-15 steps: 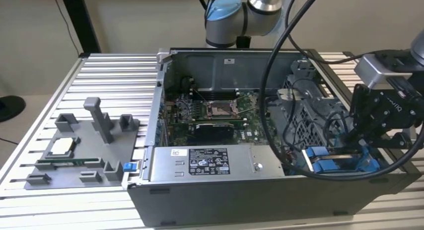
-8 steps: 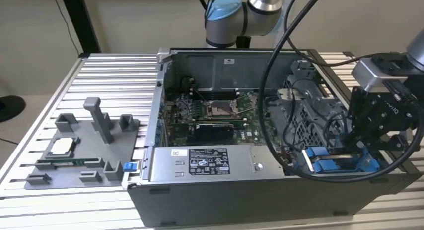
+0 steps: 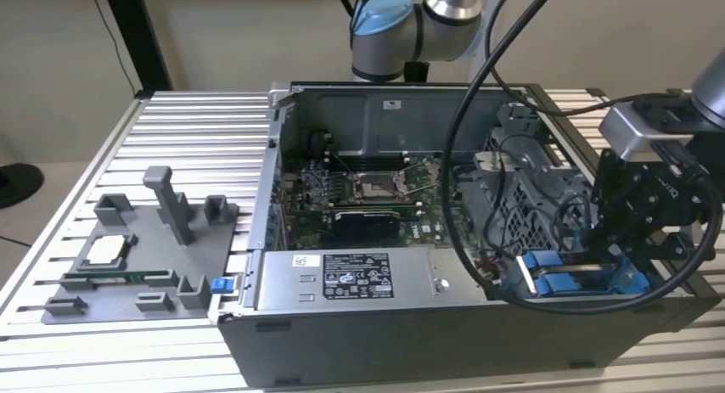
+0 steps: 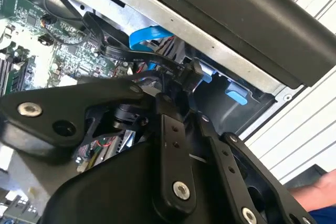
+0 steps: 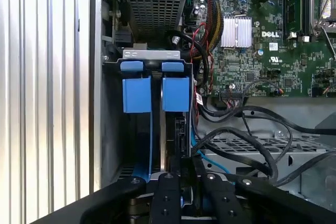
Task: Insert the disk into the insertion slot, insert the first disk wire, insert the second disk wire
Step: 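Insert the first disk wire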
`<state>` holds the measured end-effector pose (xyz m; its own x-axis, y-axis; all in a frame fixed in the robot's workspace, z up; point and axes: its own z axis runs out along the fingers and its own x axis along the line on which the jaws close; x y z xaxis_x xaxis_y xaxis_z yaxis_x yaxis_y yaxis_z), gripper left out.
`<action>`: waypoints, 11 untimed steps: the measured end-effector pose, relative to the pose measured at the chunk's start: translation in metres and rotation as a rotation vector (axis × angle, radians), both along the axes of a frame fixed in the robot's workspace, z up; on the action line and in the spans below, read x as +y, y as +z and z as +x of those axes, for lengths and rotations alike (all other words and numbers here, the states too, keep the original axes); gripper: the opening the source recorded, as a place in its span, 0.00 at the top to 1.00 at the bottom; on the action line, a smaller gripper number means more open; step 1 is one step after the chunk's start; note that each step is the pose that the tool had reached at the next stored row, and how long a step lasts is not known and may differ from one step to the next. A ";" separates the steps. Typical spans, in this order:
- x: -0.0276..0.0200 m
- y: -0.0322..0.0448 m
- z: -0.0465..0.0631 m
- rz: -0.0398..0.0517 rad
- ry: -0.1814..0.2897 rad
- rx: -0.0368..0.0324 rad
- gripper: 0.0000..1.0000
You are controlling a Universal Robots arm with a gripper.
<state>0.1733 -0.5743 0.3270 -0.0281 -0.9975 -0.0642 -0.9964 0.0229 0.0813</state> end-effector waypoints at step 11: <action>0.0000 0.0003 0.000 -0.0011 0.000 -0.0001 1.00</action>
